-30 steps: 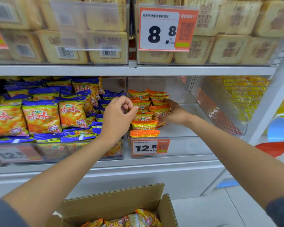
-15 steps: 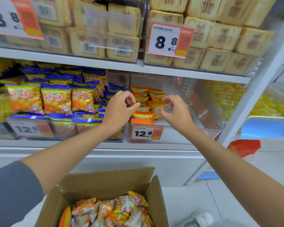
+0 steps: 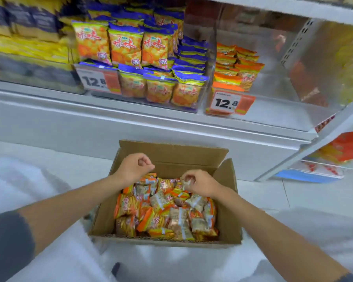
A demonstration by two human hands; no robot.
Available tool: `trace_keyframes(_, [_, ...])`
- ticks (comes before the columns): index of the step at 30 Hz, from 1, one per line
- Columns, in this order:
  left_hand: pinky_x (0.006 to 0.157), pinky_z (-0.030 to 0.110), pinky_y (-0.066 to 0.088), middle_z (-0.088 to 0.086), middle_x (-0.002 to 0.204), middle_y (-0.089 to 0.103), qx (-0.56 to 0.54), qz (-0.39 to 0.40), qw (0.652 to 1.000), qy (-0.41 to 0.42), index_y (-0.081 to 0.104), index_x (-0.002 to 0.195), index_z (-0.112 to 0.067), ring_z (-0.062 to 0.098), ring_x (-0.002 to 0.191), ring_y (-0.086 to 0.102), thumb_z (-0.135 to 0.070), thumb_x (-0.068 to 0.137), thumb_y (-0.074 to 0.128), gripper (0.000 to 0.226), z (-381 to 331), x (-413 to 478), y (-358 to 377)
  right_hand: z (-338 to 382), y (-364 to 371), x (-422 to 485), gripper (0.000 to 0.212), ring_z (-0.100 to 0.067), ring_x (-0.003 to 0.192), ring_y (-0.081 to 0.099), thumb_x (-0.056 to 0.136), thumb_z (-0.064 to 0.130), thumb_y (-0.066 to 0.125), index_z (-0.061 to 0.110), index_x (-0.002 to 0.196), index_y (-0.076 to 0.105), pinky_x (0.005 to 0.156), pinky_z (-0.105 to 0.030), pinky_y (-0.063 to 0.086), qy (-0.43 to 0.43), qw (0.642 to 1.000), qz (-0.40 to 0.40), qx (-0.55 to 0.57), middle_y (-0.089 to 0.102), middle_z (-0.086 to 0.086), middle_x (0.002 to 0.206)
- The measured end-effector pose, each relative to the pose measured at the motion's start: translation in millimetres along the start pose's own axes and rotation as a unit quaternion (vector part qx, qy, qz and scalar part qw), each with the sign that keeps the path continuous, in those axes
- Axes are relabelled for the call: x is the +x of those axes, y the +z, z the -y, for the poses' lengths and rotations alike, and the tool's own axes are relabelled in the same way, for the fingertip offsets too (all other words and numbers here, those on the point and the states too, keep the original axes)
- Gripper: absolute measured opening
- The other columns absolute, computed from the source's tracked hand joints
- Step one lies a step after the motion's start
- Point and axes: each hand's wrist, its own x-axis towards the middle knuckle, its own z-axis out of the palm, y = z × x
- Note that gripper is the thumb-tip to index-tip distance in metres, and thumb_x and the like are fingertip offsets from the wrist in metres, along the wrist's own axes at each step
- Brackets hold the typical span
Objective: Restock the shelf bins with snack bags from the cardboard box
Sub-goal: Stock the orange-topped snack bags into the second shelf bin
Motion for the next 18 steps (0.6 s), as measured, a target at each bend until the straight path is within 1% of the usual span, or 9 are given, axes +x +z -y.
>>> trace_keyframes(3, [0.063, 0.016, 0.042, 0.009, 0.082, 0.066, -0.018, 0.017, 0.999, -0.031, 0.067, 0.085, -0.01, 0.009, 0.071, 0.055, -0.019, 0.086, 0.071, 0.01, 20.1, 3.6, 5.1, -14.6, 43.8, 21.5, 0.036, -0.023, 0.113, 0.059, 0.089, 0.018, 0.065, 0.014, 0.124, 0.062, 0.084, -0.023, 0.041, 0.041, 0.994, 0.094, 0.038, 0.063, -0.007, 0.123])
trace_keyframes(6, [0.064, 0.011, 0.043, 0.006, 0.084, 0.067, -0.03, 0.03, 0.998, -0.046, 0.068, 0.087, -0.01, 0.01, 0.077, 0.059, -0.019, 0.086, 0.071, 0.01, 30.7, 3.0, 9.6, -12.0, 79.2, 44.6, 0.043, -0.025, 0.12, 0.056, 0.088, 0.017, 0.069, 0.011, 0.128, 0.059, 0.099, -0.032, 0.046, 0.048, 0.979, 0.179, 0.081, 0.06, -0.009, 0.129])
trace_keyframes(9, [0.06, 0.003, 0.042, 0.004, 0.089, 0.066, -0.037, 0.041, 0.997, -0.061, 0.068, 0.092, -0.008, 0.006, 0.079, 0.059, -0.019, 0.088, 0.069, 0.012, 41.0, -1.0, 13.1, -3.5, 111.9, 58.8, 0.068, -0.021, 0.131, 0.047, 0.083, 0.019, 0.076, 0.013, 0.143, 0.044, 0.107, -0.033, 0.041, 0.051, 0.963, 0.235, 0.121, 0.05, -0.005, 0.141])
trace_keyframes(11, [0.059, 0.002, 0.043, 0.005, 0.09, 0.066, -0.04, 0.056, 0.996, -0.065, 0.067, 0.093, -0.006, 0.006, 0.078, 0.059, -0.017, 0.089, 0.068, 0.012, 44.3, -5.8, 15.0, -1.1, 131.0, 61.9, 0.079, -0.024, 0.132, 0.046, 0.083, 0.02, 0.076, 0.012, 0.149, 0.033, 0.102, -0.029, 0.042, 0.051, 0.96, 0.261, 0.09, 0.049, -0.006, 0.14])
trace_keyframes(13, [0.061, 0.005, 0.044, 0.004, 0.091, 0.066, -0.034, 0.066, 0.995, -0.072, 0.067, 0.093, -0.009, 0.006, 0.079, 0.061, -0.019, 0.089, 0.067, 0.01, 47.8, -8.2, 15.9, -3.8, 138.5, 62.0, 0.058, -0.028, 0.112, 0.058, 0.084, 0.019, 0.074, 0.006, 0.136, 0.051, 0.083, -0.03, 0.044, 0.028, 0.969, 0.243, 0.044, 0.058, -0.006, 0.108])
trace_keyframes(15, [0.067, 0.011, 0.046, 0.001, 0.094, 0.064, -0.033, 0.061, 0.993, -0.094, 0.065, 0.098, -0.012, 0.006, 0.083, 0.059, -0.019, 0.09, 0.067, 0.011, 49.4, -9.1, 15.4, -4.5, 125.8, 62.0, 0.017, -0.019, 0.072, 0.06, 0.086, 0.016, 0.072, 0.004, 0.096, 0.067, 0.065, -0.03, 0.041, 0.025, 0.976, 0.205, 0.073, 0.055, 0.003, 0.072])
trace_keyframes(16, [0.07, 0.015, 0.047, 0.0, 0.099, 0.062, -0.036, 0.051, 0.992, -0.11, 0.063, 0.104, -0.013, 0.005, 0.085, 0.058, -0.019, 0.09, 0.067, 0.016, 48.7, -9.0, 15.1, -0.9, 111.4, 60.9, 0.014, -0.01, 0.057, 0.053, 0.087, 0.014, 0.071, 0.007, 0.077, 0.063, 0.059, -0.026, 0.04, 0.026, 0.977, 0.184, 0.109, 0.051, 0.006, 0.061])
trace_keyframes(17, [0.071, 0.018, 0.047, 0.0, 0.108, 0.059, -0.044, 0.039, 0.99, -0.125, 0.059, 0.113, -0.014, 0.005, 0.089, 0.056, -0.02, 0.089, 0.068, 0.026, 47.1, -8.5, 14.5, 2.7, 94.5, 59.9, 0.021, -0.004, 0.051, 0.049, 0.088, 0.012, 0.07, 0.011, 0.07, 0.06, 0.056, -0.022, 0.04, 0.024, 0.976, 0.156, 0.149, 0.052, 0.008, 0.057])
trace_keyframes(18, [0.073, 0.019, 0.047, 0.0, 0.118, 0.055, -0.061, 0.032, 0.988, -0.139, 0.053, 0.124, -0.015, 0.007, 0.097, 0.056, -0.021, 0.088, 0.07, 0.041, 44.2, -7.8, 14.1, 7.2, 76.6, 58.2, 0.018, -0.001, 0.053, 0.052, 0.088, 0.011, 0.069, 0.011, 0.072, 0.063, 0.057, -0.02, 0.042, 0.028, 0.973, 0.127, 0.191, 0.058, 0.005, 0.061])
